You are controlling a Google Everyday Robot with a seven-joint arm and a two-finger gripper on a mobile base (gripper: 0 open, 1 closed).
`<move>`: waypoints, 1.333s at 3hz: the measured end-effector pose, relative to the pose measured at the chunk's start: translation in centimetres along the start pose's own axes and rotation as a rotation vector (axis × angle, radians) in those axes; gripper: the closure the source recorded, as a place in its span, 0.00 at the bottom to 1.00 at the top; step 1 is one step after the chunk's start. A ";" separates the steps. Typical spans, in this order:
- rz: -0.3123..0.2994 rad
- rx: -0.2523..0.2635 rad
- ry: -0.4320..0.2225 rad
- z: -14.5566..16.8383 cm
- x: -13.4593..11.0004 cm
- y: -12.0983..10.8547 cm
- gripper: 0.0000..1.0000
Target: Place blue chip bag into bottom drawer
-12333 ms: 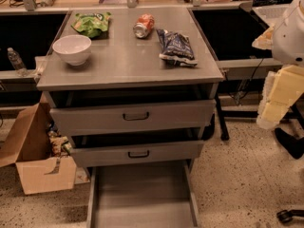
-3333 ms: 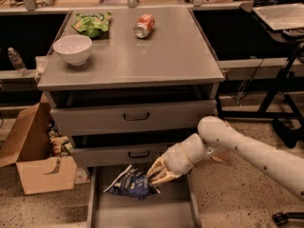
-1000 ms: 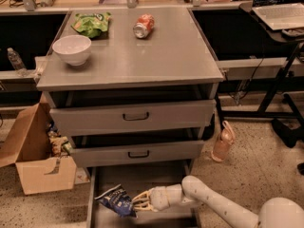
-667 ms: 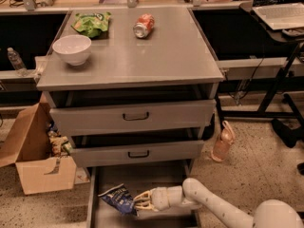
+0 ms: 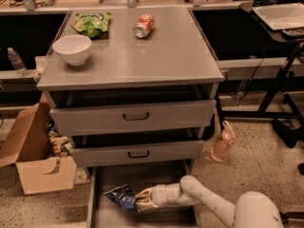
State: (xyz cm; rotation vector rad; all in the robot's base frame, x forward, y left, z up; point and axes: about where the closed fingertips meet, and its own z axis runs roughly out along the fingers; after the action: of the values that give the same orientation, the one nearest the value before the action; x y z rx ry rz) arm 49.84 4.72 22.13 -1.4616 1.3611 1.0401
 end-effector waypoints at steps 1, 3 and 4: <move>0.037 -0.022 0.047 0.5 1.6 -0.7 1.00; 0.084 -0.065 0.129 1.3 3.4 -1.2 0.59; 0.094 -0.075 0.145 1.4 3.8 -1.2 0.26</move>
Offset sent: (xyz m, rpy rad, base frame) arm 0.0224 -0.0013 -0.0383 -0.1661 0.1028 0.0275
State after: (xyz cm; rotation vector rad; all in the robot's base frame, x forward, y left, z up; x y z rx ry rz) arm 51.22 5.03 18.11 -1.5666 1.5206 1.0724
